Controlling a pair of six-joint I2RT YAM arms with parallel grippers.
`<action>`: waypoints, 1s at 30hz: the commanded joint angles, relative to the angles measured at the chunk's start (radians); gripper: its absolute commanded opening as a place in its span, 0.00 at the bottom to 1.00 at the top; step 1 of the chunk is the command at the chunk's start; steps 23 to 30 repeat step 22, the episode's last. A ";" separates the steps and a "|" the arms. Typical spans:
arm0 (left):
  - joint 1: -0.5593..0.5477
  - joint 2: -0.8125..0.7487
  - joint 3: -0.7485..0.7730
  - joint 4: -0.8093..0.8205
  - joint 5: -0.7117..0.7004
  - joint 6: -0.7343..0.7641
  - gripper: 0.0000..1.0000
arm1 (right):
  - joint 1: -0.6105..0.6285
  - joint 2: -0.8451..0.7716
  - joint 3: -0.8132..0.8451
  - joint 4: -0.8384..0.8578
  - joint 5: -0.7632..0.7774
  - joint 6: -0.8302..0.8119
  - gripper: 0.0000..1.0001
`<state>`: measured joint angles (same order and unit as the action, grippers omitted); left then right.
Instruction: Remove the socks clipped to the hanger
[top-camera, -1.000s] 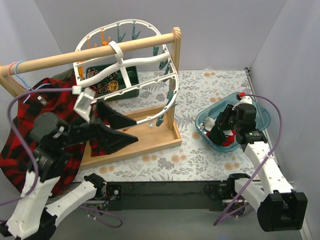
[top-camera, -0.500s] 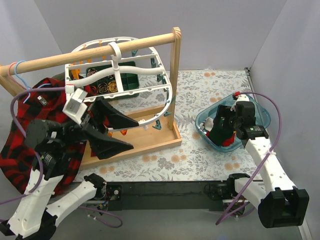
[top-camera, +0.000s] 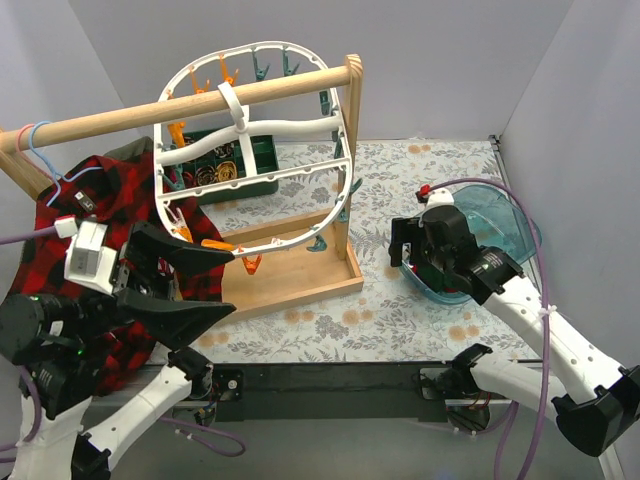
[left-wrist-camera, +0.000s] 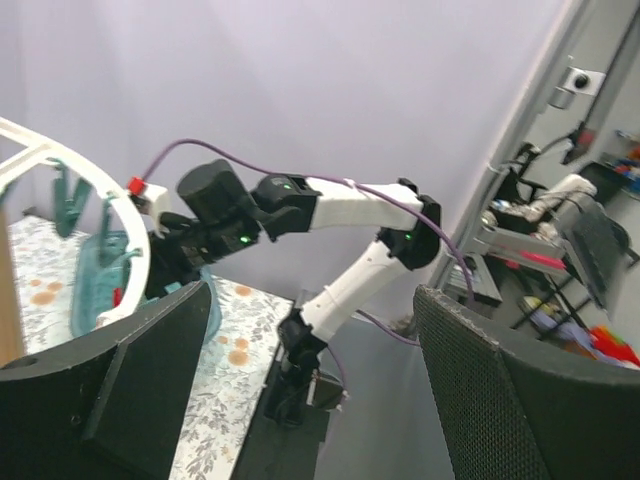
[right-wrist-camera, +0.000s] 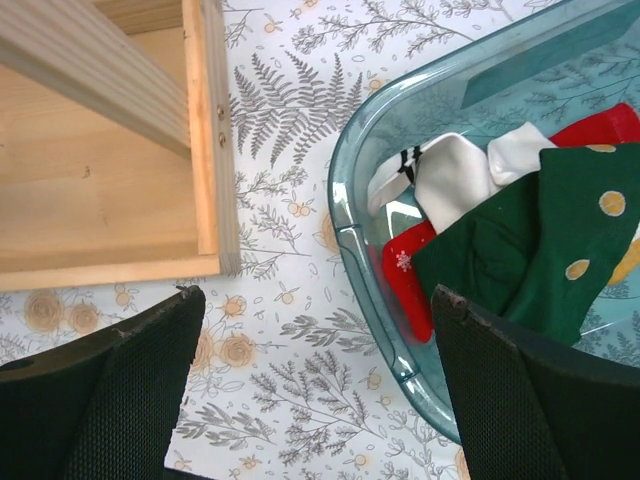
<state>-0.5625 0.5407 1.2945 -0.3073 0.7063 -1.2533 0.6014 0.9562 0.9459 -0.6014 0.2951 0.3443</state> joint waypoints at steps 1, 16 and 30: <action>-0.004 -0.042 0.072 -0.119 -0.204 0.058 0.81 | 0.041 -0.028 0.010 -0.018 0.072 0.056 0.98; -0.004 -0.278 -0.001 -0.271 -0.757 -0.044 0.82 | 0.052 -0.088 -0.012 0.048 -0.073 0.028 0.98; -0.004 -0.329 -0.031 -0.352 -0.786 -0.090 0.82 | 0.052 -0.117 -0.042 0.049 -0.100 0.016 0.98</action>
